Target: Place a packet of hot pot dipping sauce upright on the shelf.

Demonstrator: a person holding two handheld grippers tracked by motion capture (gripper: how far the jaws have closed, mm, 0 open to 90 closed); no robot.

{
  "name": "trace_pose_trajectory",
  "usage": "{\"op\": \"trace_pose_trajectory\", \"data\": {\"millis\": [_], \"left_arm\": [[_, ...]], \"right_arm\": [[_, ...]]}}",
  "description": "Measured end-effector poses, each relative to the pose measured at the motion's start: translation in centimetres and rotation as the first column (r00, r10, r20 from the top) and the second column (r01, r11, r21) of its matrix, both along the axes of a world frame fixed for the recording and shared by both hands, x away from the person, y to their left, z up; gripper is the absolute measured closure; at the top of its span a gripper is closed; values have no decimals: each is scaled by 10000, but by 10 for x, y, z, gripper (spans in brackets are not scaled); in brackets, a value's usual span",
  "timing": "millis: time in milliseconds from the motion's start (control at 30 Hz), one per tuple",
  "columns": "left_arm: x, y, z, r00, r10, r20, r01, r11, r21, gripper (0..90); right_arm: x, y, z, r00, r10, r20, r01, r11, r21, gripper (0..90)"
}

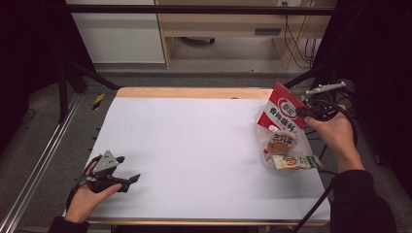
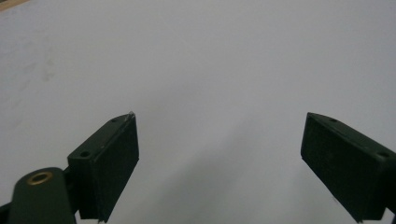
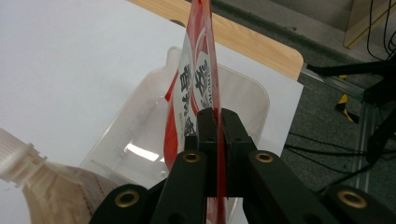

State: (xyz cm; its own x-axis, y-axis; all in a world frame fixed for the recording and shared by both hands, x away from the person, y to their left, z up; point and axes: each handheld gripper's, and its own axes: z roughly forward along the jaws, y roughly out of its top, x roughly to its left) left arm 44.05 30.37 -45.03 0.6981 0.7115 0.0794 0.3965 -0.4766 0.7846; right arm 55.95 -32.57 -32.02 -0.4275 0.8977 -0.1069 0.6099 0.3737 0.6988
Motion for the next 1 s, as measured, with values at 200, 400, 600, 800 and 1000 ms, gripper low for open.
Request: {"op": "trace_pose_trajectory", "data": {"millis": [200,400,600,800,1000], "left_arm": [[1,-2,1,10000,25,-33,-25,9998,-188,112],[1,-1,0,10000,17,-24,-17,9999,-153,112],[0,-4,0,10000,-33,-26,32,9999,-129,112],[0,-3,0,10000,-11,-13,11,9999,-120,112],[0,-2,0,10000,8,-11,-8,10000,-37,112]], "right_arm": [[0,-5,-2,9996,-230,-174,228,9997,-105,842],[-2,-3,-1,9993,-381,46,382,9990,-235,628],[-5,-5,5,9959,-709,553,720,9972,-180,398],[-17,-4,22,9861,-815,1448,808,9967,102,236],[-38,11,41,9719,-725,2240,694,9974,217,162]]}}
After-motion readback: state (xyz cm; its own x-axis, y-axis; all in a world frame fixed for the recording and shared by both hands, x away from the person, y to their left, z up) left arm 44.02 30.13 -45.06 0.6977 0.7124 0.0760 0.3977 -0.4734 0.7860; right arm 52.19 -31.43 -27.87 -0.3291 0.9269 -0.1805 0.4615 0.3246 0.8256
